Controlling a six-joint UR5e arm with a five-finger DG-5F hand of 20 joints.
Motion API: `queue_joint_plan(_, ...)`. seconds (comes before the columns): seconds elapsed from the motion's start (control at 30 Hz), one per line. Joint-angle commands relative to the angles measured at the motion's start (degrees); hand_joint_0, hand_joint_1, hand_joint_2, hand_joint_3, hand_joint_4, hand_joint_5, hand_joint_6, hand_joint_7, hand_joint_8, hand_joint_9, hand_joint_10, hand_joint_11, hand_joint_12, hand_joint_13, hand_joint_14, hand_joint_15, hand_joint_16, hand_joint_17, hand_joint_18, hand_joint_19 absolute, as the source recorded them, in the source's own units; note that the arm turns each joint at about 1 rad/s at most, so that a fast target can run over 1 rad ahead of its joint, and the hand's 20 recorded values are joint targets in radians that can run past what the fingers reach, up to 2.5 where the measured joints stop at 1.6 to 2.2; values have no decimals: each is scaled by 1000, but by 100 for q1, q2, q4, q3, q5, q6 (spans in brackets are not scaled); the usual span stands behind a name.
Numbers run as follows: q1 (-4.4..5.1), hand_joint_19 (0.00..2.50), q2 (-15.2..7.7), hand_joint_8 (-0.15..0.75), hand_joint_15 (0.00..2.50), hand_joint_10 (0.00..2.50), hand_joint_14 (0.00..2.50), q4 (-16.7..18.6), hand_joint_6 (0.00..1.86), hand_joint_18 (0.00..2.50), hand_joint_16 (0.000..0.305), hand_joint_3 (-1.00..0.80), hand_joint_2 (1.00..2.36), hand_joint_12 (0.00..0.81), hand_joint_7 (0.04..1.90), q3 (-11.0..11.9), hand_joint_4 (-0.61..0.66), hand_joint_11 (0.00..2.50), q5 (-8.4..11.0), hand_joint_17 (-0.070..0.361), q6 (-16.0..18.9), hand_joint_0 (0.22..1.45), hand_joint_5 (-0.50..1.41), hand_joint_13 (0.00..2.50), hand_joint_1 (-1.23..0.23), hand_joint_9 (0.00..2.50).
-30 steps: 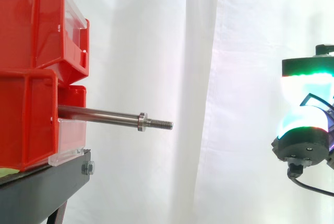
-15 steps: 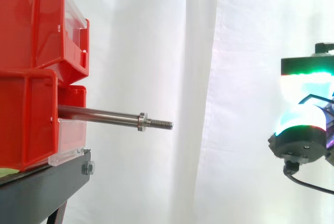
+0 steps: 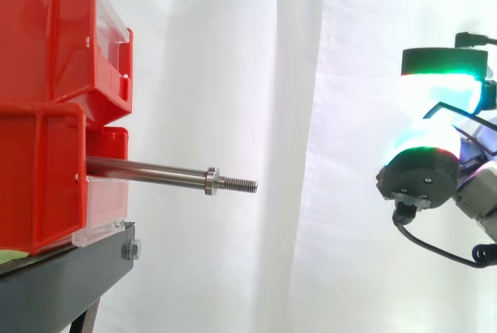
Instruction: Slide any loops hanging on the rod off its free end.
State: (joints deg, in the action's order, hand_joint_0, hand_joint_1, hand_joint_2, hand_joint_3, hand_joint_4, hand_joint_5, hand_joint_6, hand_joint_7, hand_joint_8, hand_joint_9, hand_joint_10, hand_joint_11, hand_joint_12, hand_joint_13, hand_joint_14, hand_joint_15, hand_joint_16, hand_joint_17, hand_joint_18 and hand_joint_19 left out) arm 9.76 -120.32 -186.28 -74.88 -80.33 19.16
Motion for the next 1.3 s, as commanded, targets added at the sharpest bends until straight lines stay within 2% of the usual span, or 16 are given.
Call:
queue_joint_plan(0.0, 0, 433, 0, 323, 317, 20, 12, 109, 937, 1036, 47, -60, 1022, 310, 1111, 0, -76, 599, 0, 106, 0, 620, -143, 1072, -730, 1062)
queue_joint_plan(0.4, 0, 434, 0, 328, 316, 18, 12, 382, 935, 1039, 47, -67, 1022, 308, 1105, 0, -65, 594, 0, 105, 0, 624, -141, 1093, -735, 1076)
queue_joint_plan(0.97, 0, 457, 0, 349, 330, 18, 12, 382, 934, 1117, 49, -63, 1023, 320, 1129, 0, -34, 528, 0, 109, 0, 619, -143, 1122, -720, 1001)
queue_joint_plan(1.27, 0, 450, 0, 347, 338, 18, 12, 382, 936, 1120, 49, -64, 1024, 320, 1122, 0, -27, 562, 0, 110, 0, 611, -146, 1125, -711, 1057)
